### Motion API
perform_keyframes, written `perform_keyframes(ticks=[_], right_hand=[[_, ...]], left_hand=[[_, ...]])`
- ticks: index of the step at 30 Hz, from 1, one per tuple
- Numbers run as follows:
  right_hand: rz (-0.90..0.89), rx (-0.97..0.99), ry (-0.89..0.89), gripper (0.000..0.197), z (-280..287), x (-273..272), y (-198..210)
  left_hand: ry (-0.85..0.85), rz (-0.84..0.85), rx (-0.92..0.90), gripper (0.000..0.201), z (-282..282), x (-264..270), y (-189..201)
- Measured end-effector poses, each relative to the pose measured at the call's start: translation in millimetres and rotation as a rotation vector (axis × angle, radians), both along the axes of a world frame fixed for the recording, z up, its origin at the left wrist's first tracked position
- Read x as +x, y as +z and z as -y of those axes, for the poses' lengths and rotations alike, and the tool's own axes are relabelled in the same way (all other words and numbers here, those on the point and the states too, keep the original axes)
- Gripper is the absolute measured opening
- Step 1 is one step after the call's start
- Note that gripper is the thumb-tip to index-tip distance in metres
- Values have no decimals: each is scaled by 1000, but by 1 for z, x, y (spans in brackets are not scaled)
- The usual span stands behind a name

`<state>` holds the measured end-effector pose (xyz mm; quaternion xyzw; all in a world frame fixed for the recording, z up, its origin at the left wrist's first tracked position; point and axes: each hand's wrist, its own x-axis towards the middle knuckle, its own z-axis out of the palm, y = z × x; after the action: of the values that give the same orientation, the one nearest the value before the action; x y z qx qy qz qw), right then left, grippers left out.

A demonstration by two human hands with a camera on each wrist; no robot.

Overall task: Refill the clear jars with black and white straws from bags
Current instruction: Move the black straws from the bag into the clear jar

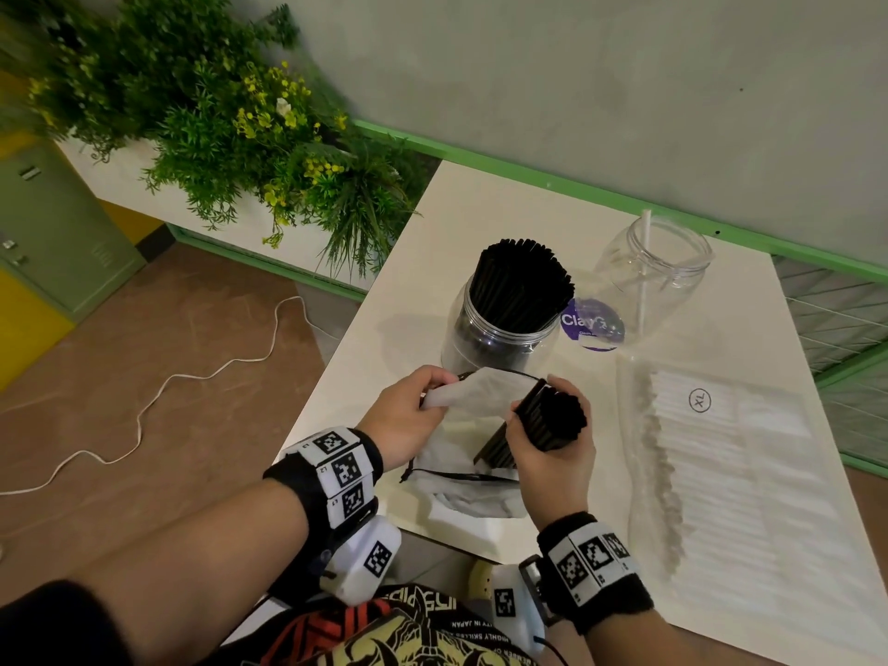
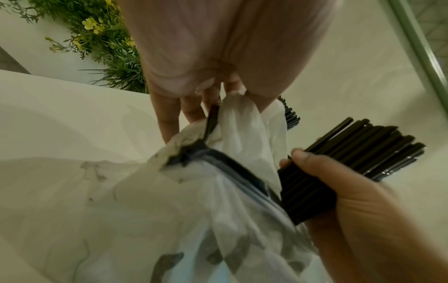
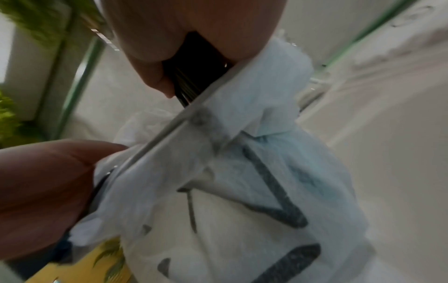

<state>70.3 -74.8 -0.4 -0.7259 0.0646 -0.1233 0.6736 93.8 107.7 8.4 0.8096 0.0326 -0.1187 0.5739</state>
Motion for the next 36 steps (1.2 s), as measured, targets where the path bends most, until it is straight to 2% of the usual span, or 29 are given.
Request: perform_keyframes(ticks=[2, 3, 5, 7, 9, 10, 11, 15, 18, 21, 24, 28, 32, 36], right_hand=[[-117, -7, -52, 33, 1, 5, -5], [-148, 2, -64, 28, 2, 7, -7], [-165, 27, -75, 23, 5, 10, -12], [-167, 30, -83, 19, 9, 10, -15], [-183, 22, -88, 13, 11, 8, -19], [-197, 26, -86, 9, 12, 7, -21], [-212, 27, -79, 7, 12, 6, -23], [-266, 0, -55, 11, 10, 9, -31], [-289, -22, -50, 18, 6, 18, -31], [-300, -16, -34, 17, 5, 20, -28], [-274, -19, 0, 14, 11, 12, -17], [-236, 12, 53, 12, 21, -6, -12], [-316, -29, 26, 9, 19, -4, -24], [-296, -18, 38, 18, 14, 10, -14]], left_hand=[[-33, 14, 56, 40, 3, -3, 3], [-42, 82, 126, 48, 4, -5, 4], [-64, 352, 353, 59, 8, -13, 12], [-168, 642, 605, 56, 16, -20, 15], [-421, 746, 751, 37, 27, -27, 12], [-541, 717, 816, 25, 28, -29, 3], [-622, 633, 873, 23, 27, -30, -5], [-763, 288, 1098, 31, 9, -32, -39], [-838, 116, 1110, 36, -5, -36, -51], [-805, -14, 1016, 37, -14, -34, -58], [-771, -103, 1016, 42, -20, -27, -64], [-702, -134, 1003, 44, -30, -17, -64], [-698, -169, 999, 45, -31, -9, -58], [-622, -202, 908, 44, -27, -3, -47]])
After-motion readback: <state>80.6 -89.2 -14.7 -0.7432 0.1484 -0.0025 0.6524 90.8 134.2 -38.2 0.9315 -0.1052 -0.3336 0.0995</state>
